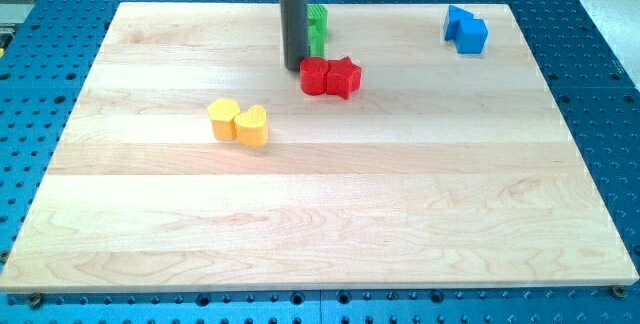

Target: Place your arm in between the green blocks and the blue blocks

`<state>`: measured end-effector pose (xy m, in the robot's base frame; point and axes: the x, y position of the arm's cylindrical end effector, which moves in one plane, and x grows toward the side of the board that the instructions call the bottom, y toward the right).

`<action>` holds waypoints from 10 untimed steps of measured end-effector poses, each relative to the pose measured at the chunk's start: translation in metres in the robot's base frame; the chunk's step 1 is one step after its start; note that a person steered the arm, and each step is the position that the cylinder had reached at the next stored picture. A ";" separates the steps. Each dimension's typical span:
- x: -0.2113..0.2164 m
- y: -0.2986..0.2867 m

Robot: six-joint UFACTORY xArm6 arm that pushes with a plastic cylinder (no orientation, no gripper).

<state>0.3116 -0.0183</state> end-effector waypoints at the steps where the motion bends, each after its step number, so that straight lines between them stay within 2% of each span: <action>1: -0.022 0.020; 4: -0.027 0.092; 6: -0.044 0.092; 10: -0.045 0.115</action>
<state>0.2662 0.0969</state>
